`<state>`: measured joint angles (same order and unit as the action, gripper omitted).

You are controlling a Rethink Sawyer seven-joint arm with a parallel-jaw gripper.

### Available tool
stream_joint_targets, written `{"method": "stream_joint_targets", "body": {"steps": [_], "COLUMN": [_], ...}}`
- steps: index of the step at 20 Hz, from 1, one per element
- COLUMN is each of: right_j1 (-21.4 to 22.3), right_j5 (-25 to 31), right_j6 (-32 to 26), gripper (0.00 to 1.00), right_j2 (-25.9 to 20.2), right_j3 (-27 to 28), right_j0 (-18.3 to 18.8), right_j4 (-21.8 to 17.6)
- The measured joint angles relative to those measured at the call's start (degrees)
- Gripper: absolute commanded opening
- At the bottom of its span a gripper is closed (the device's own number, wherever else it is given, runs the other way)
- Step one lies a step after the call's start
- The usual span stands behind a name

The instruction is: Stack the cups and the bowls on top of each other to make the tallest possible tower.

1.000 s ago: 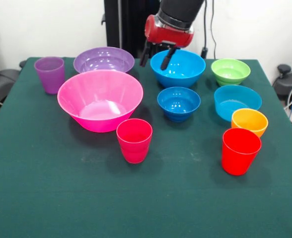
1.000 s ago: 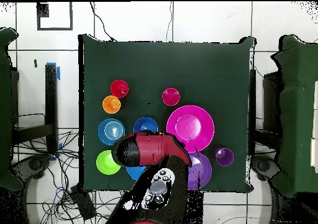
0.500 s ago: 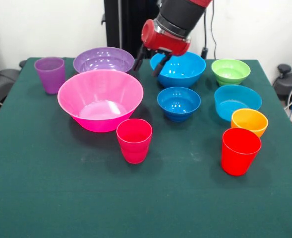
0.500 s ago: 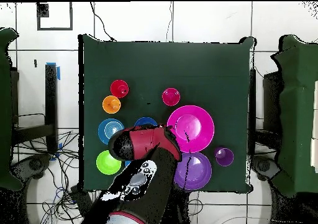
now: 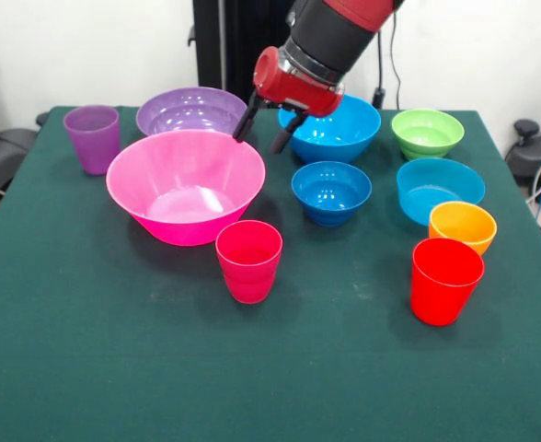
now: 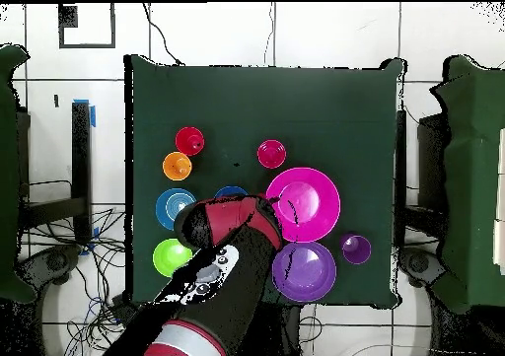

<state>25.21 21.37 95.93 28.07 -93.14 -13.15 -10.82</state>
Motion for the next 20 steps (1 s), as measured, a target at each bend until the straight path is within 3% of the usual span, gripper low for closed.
{"method": "stream_joint_targets", "body": {"steps": [11,20], "right_j1": [-1.3,-1.0], "right_j5": [0.0,0.0], "right_j6": [1.7,1.7], "gripper": [1.0,1.0], "right_j2": [0.1,-2.2], "right_j3": [0.3,0.3], "right_j0": [0.7,3.7], "right_j4": [0.9,4.9]}}
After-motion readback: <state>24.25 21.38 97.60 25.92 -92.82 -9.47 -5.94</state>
